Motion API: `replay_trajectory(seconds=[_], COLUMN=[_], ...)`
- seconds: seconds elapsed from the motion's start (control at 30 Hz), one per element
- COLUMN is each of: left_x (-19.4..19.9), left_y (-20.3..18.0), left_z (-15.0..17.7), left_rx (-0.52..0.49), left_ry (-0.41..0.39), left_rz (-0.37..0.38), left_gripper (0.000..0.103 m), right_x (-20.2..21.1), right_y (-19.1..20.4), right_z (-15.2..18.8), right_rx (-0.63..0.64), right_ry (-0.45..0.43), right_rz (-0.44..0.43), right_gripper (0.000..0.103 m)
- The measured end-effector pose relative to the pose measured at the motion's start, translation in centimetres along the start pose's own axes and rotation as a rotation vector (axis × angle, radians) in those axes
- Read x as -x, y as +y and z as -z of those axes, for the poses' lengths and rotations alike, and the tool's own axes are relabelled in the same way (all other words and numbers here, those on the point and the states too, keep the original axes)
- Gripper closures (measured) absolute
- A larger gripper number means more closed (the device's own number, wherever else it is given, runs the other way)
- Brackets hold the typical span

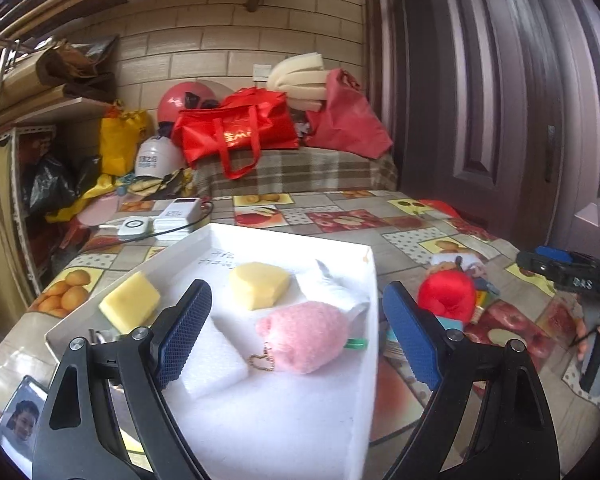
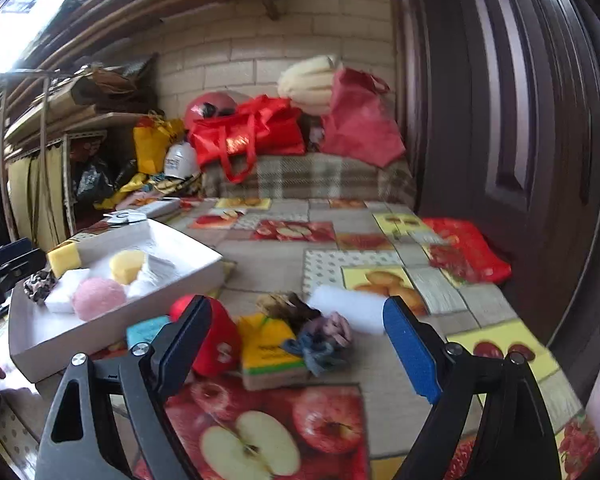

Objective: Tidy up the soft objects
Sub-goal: 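Withdraw both tools from the tray toward the remaining items, then grasp the blue tissue pack with the left tool while the right tool grasps the knotted hair ties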

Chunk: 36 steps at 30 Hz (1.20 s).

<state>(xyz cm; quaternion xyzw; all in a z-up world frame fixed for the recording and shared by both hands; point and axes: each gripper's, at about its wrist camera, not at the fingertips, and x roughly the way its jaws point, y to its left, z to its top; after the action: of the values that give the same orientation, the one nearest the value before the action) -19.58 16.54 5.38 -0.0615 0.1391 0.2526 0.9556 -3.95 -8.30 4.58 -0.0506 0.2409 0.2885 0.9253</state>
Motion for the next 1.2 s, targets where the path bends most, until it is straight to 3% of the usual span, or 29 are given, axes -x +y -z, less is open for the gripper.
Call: replay_trajectory(seconds=[0.1, 0.23, 0.33, 0.5, 0.67, 0.8, 0.87, 0.9, 0.93, 1.03, 1.2], left_x=[-0.6, -1.4, -2.7, -4.6, -6.6, -8.3, -9.7, -10.2, -9.9, -8.7, -5.1], left_y=[-2.6, -6.6, -8.7, -10.3, -11.1, -12.3, -13.1, -13.7, -14.2, -15.8, -19.8], left_z=[0.1, 0.5, 0.6, 1.5, 1.3, 1.2, 1.7, 2.1, 2.3, 2.9, 4.1], left_rx=[-0.055, -0.13, -0.169, -0.225, -0.219, -0.239, -0.275, -0.309, -0.342, -0.391, -0.513], left_ry=[0.053, 0.133, 0.2, 0.312, 0.344, 0.372, 0.44, 0.473, 0.463, 0.462, 0.434], left_rz=[0.124, 0.241, 0.233, 0.213, 0.195, 0.172, 0.162, 0.149, 0.146, 0.23, 0.369], left_gripper=[0.015, 0.015, 0.015, 0.015, 0.015, 0.015, 0.015, 0.015, 0.015, 0.015, 0.015], right_x=[-0.8, -1.3, -1.8, -4.6, -7.2, -8.0, -7.7, -7.6, -7.7, -7.3, -4.6], right_y=[-1.7, 0.5, 1.7, 3.3, 2.9, 2.7, 2.4, 2.2, 1.9, 0.6, -1.8], right_z=[0.3, 0.6, 0.9, 1.5, 2.1, 1.9, 1.9, 1.8, 1.7, 1.8, 2.4], right_rx=[-0.095, -0.002, 0.065, 0.144, 0.112, 0.104, 0.089, 0.077, 0.058, 0.003, 0.015], right_ry=[0.06, 0.09, 0.137, 0.3, 0.417, 0.418, 0.409, 0.403, 0.4, 0.395, 0.39], right_rz=[-0.038, -0.062, -0.082, -0.119, -0.127, -0.123, -0.144, -0.159, -0.167, -0.178, -0.147], right_gripper=[0.015, 0.015, 0.015, 0.016, 0.016, 0.016, 0.027, 0.04, 0.045, 0.045, 0.046])
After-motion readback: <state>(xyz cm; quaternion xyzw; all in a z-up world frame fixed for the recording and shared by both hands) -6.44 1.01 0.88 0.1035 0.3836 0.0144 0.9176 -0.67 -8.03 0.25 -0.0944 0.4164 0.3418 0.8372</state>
